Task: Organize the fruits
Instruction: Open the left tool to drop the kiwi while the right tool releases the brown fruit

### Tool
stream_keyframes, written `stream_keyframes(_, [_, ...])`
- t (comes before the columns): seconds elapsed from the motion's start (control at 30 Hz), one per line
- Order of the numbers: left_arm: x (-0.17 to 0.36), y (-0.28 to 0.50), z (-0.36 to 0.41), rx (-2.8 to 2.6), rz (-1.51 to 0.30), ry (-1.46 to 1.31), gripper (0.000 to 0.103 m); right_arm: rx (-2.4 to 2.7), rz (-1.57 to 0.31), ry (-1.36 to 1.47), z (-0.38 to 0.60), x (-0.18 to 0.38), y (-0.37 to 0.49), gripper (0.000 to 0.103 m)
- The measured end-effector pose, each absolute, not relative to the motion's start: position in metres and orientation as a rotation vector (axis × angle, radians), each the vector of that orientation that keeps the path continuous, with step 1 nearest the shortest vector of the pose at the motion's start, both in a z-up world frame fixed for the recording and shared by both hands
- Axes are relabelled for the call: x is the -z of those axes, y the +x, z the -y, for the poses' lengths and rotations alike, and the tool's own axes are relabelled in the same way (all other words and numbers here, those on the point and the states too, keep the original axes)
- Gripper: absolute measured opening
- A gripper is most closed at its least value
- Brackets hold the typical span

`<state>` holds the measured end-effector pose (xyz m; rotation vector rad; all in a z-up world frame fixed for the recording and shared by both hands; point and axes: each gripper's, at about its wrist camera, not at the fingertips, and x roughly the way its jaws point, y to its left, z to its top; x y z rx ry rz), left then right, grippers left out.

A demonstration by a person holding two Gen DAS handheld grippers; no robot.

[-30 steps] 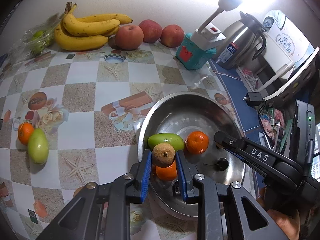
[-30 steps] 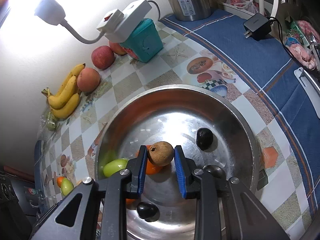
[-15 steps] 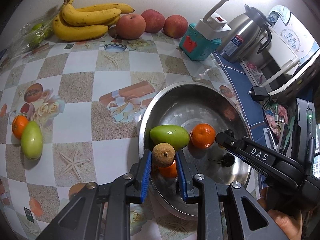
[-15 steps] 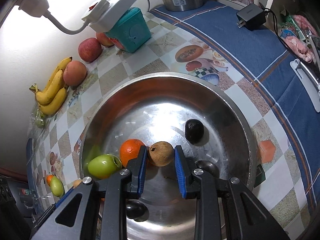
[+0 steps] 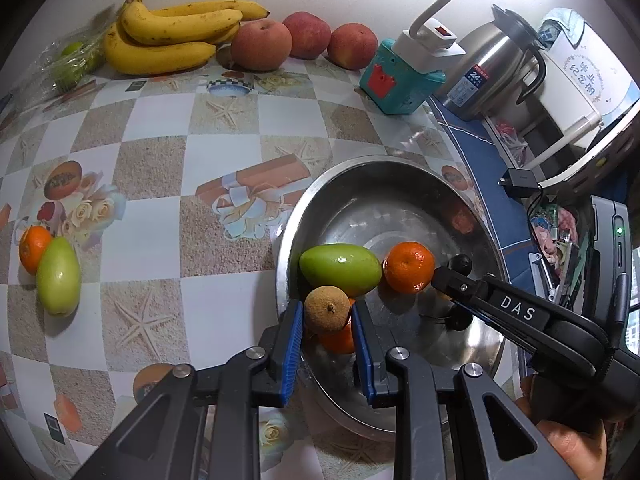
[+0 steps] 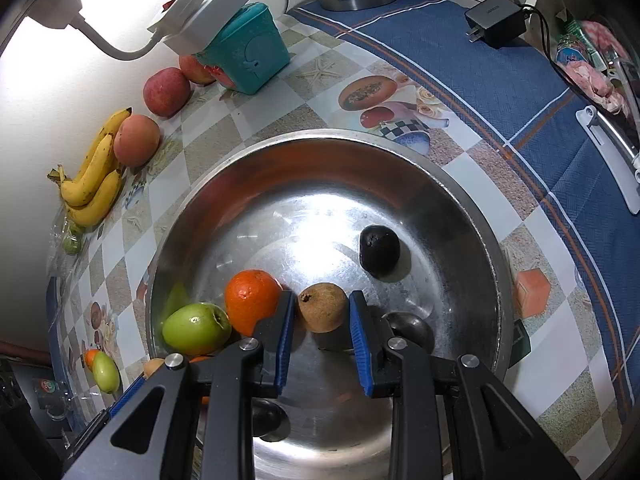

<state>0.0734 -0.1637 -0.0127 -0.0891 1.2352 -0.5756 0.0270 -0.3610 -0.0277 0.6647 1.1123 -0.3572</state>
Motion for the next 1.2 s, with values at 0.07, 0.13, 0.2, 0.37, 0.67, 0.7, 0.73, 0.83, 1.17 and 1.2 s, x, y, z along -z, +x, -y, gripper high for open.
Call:
stream_keyframes(0.07, [0.013,0.073,0.164,0.579,-1.235,-0.091,0.030,0.357,-1.116,0.664,0.361,0.028,0.027,0.029])
stream_keyframes(0.13, [0.012,0.073,0.164,0.581,-1.235,-0.093,0.032,0.359,-1.121,0.664,0.361,0.029,0.027,0.029])
stream_keyframes(0.2, [0.012,0.073,0.164,0.584,-1.236,-0.091,0.033,0.361,-1.124,0.666,0.361,0.029,0.027,0.029])
stream_keyframes(0.37, [0.010,0.074,0.163,0.577,-1.233,-0.096,0.033,0.358,-1.117,0.664,0.360,0.028,0.027,0.029])
stream_keyframes(0.67, [-0.007,0.076,0.157,0.572,-1.189,-0.109,0.039,0.359,-1.082,0.650,0.360,0.015,0.025,0.029])
stream_keyframes(0.7, [-0.009,0.076,0.157,0.568,-1.185,-0.108,0.040,0.358,-1.072,0.645,0.360,0.011,0.025,0.029])
stream_keyframes(0.73, [-0.010,0.077,0.156,0.563,-1.181,-0.106,0.041,0.357,-1.064,0.642,0.359,0.009,0.024,0.029])
stream_keyframes(0.83, [-0.012,0.078,0.152,0.543,-1.177,-0.100,0.041,0.346,-1.049,0.626,0.355,0.002,0.023,0.029])
stream_keyframes(1.17, [-0.007,0.088,0.122,0.338,-1.221,-0.093,0.044,0.302,-1.038,0.553,0.334,-0.011,0.027,0.029])
stream_keyframes(1.2, [-0.008,0.088,0.118,0.322,-1.223,-0.099,0.044,0.296,-1.038,0.544,0.330,-0.012,0.027,0.029])
